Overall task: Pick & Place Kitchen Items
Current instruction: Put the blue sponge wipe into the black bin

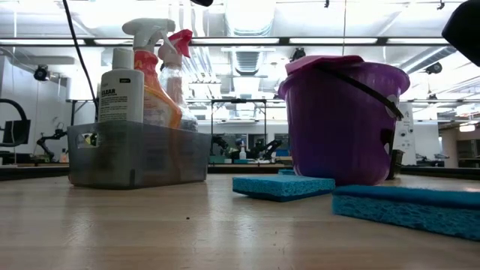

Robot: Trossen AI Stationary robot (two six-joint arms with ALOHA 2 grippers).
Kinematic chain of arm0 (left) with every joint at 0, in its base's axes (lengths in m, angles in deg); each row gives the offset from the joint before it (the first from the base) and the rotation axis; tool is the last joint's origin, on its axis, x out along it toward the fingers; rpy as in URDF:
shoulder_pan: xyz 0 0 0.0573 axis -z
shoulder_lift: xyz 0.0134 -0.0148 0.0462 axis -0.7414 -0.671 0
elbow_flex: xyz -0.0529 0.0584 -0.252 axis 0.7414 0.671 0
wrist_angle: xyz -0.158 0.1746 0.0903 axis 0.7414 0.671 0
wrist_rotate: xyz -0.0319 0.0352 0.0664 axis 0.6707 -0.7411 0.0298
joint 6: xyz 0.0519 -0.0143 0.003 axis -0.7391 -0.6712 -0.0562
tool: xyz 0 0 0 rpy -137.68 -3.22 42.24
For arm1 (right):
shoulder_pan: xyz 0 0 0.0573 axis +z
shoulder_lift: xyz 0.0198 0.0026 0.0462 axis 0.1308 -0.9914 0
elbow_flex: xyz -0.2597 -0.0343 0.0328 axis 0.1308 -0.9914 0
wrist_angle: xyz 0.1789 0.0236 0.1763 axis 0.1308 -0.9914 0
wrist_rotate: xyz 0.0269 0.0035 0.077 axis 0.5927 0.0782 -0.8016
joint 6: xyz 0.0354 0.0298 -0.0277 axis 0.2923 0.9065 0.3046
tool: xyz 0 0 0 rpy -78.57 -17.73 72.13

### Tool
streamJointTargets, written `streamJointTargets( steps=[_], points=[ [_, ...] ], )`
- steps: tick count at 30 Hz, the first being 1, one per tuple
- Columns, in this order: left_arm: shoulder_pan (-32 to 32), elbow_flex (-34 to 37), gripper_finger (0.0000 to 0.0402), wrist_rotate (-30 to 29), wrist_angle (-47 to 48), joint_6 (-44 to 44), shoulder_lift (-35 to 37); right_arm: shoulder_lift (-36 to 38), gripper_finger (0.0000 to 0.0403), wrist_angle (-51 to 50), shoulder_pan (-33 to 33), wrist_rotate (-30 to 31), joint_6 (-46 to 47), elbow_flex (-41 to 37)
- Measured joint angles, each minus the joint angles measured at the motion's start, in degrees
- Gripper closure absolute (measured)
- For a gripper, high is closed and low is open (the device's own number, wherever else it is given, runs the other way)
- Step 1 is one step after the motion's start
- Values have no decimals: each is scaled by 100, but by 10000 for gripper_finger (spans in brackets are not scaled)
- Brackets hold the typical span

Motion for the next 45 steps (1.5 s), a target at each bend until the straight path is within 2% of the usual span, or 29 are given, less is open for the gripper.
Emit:
streamJointTargets(
  steps=[5,10,16,21,30,38,41,45],
  points=[
    [0,0,401,0,-1,1,0,-3,328,-26,-45,73,-15,-6],
    [0,0,401,0,-1,1,0,-14,378,-61,-79,157,-17,-17],
    [0,0,401,0,-2,0,0,60,386,-108,-48,224,-120,-11],
    [4,0,401,0,-53,-2,0,550,387,105,80,215,-263,2],
    [7,0,401,227,-76,-98,0,1616,387,1829,365,-19,-565,-523],
    [7,0,401,298,-87,-125,0,2340,387,4953,415,140,-955,-2573],
    [7,0,401,299,-87,-142,0,2580,387,5051,396,206,-689,-3062],
    [9,0,401,298,-87,-141,0,2735,387,4947,320,52,-464,-3151]
  ],
)
